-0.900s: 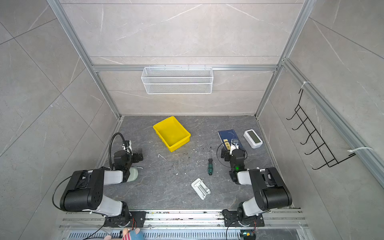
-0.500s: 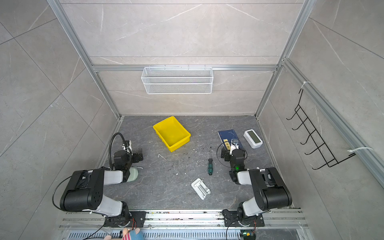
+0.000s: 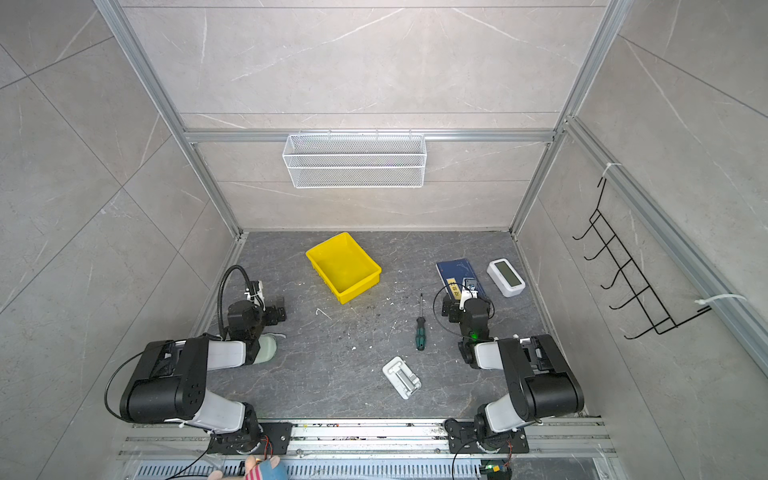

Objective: Put the screwdriver in the bin
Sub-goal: 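Move the right gripper toward the green-handled screwdriver while the left arm lifts forward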

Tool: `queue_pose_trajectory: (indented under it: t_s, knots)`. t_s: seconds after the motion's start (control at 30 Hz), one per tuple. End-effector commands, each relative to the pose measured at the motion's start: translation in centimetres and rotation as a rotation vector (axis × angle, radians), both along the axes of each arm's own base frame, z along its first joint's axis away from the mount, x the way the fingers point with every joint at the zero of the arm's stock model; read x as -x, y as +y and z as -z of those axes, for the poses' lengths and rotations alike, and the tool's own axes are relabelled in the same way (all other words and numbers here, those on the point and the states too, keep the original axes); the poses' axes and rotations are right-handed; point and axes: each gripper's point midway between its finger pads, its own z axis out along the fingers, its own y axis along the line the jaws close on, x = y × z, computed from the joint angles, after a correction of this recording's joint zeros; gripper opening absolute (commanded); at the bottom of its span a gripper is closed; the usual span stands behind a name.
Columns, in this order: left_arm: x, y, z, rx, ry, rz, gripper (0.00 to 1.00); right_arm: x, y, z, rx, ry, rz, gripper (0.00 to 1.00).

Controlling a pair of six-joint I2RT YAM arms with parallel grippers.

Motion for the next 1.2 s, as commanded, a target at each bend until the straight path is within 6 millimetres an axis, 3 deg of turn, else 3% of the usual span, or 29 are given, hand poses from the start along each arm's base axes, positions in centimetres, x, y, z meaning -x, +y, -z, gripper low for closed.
queue_pose_trajectory:
  t_s: [0.0,0.17,0.47,0.6,0.73,0.93,1.03,1.17]
  knots:
    - [-0.6,0.1,-1.1,0.007,-0.042,-0.002,1.00,-0.5,0.3,-0.6,0.004,-0.017,-0.016,0.99]
    - [-0.3,-0.1,-2.5,0.005,-0.042,0.007,1.00,-0.5,0.4,-1.8,0.003,-0.022,-0.020,0.99]
    - [2.2,-2.1,-7.6,-0.020,-0.090,0.114,1.00,1.3,1.0,-5.7,-0.045,0.018,-0.049,0.99]
    - [3.6,-5.5,-10.0,-0.017,-0.115,0.232,1.00,2.6,0.6,-7.4,-0.129,0.015,-0.001,0.99]
    - [5.2,-10.8,-11.6,-0.066,-0.128,0.424,1.00,3.9,0.5,-8.7,-0.230,0.043,0.038,0.99]
    - [9.0,-18.7,-12.8,-0.095,-0.150,0.763,1.00,5.4,1.6,-9.2,-0.331,0.207,0.038,0.99]
    - [11.1,-21.4,-13.2,-0.070,-0.167,0.918,1.00,5.8,1.7,-9.9,-0.346,0.213,0.035,0.99]
    - [13.2,-23.2,-13.0,-0.045,-0.159,1.063,1.00,6.2,2.2,-10.6,-0.370,0.218,0.021,0.99]
